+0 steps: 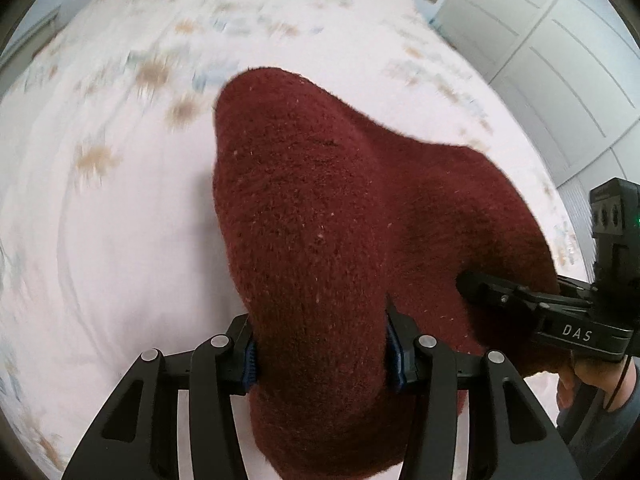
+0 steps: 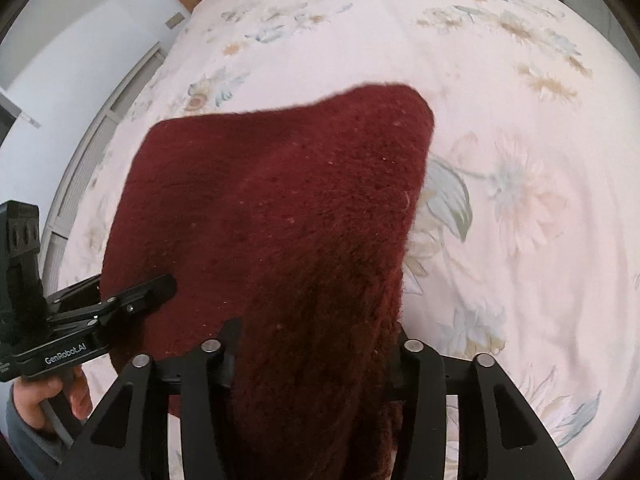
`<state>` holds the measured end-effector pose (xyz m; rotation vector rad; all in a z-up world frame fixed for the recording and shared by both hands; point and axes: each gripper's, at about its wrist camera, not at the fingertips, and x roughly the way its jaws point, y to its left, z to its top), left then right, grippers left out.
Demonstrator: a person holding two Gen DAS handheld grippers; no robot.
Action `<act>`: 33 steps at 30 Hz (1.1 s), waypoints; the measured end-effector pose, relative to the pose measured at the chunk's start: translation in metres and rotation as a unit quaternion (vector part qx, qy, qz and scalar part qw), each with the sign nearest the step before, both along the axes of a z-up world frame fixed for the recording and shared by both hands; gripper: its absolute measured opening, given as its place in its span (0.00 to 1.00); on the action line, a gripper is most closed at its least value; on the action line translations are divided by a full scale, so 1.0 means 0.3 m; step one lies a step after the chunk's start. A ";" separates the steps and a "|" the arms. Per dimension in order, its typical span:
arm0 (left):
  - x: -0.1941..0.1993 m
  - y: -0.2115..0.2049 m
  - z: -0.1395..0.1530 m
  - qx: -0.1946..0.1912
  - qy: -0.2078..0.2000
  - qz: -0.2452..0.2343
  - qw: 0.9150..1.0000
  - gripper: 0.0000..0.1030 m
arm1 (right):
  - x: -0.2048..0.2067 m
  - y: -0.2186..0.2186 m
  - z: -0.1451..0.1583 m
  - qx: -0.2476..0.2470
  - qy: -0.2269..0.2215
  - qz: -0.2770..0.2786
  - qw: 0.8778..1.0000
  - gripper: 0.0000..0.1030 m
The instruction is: Fold small clothes
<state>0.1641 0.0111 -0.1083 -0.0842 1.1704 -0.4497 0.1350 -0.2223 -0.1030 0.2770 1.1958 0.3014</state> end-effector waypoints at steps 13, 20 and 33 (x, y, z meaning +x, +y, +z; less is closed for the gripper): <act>-0.069 0.038 0.041 0.049 -0.023 0.037 0.998 0.99 | -0.041 -0.020 0.122 -0.090 -0.057 0.000 0.994 0.84; -0.131 0.038 0.036 0.077 -0.049 0.045 0.995 0.99 | -0.110 -0.054 0.059 -0.124 -0.072 -0.008 0.990 1.00; -0.146 0.050 -0.017 0.068 -0.069 0.056 0.994 0.99 | -0.166 -0.122 0.032 -0.119 -0.090 -0.038 0.988 1.00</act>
